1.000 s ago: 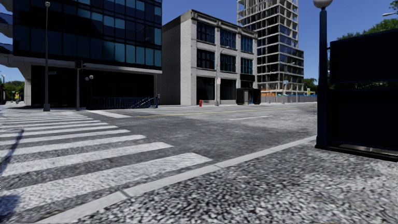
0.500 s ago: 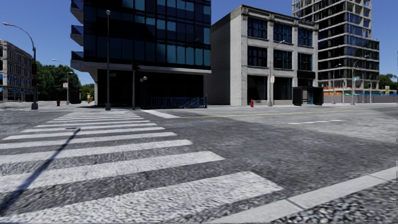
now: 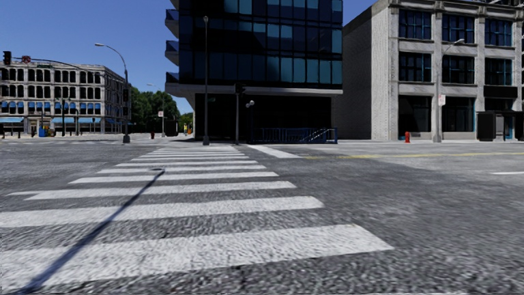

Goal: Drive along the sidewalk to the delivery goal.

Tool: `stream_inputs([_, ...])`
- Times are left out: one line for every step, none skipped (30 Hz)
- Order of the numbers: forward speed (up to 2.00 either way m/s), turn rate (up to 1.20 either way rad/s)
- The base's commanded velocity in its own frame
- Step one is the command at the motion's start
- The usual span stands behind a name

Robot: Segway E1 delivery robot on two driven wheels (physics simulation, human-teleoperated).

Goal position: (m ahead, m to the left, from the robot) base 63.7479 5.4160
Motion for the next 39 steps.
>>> stream_inputs([2.00,0.60])
stream_inputs([2.00,0.60])
stream_inputs([2.00,0.60])
stream_inputs([2.00,0.60])
stream_inputs([2.00,0.60])
stream_inputs([2.00,0.60])
stream_inputs([2.00,0.60])
stream_inputs([2.00,0.60])
stream_inputs([2.00,0.59])
stream_inputs([2.00,0.59])
stream_inputs([2.00,0.59])
stream_inputs([2.00,0.59])
stream_inputs([2.00,0.59])
stream_inputs([2.00,0.59])
stream_inputs([2.00,0.59])
stream_inputs([2.00,0.59])
stream_inputs([2.00,0.59])
stream_inputs([2.00,0.59])
stream_inputs([2.00,0.59])
stream_inputs([2.00,0.59])
stream_inputs([2.00,0.60])
stream_inputs([2.00,0.60])
stream_inputs([2.00,0.62])
stream_inputs([2.00,0.63])
stream_inputs([2.00,0.63])
stream_inputs([2.00,0.63])
stream_inputs([2.00,0.53])
stream_inputs([2.00,0.42])
stream_inputs([2.00,0.42])
stream_inputs([2.00,0.00])
stream_inputs([2.00,0.00])
stream_inputs([2.00,0.00])
stream_inputs([2.00,0.00])
stream_inputs([2.00,0.00])
stream_inputs([2.00,0.00])
stream_inputs([2.00,0.00])
stream_inputs([2.00,0.00])
stream_inputs([2.00,0.00])
stream_inputs([2.00,0.00])
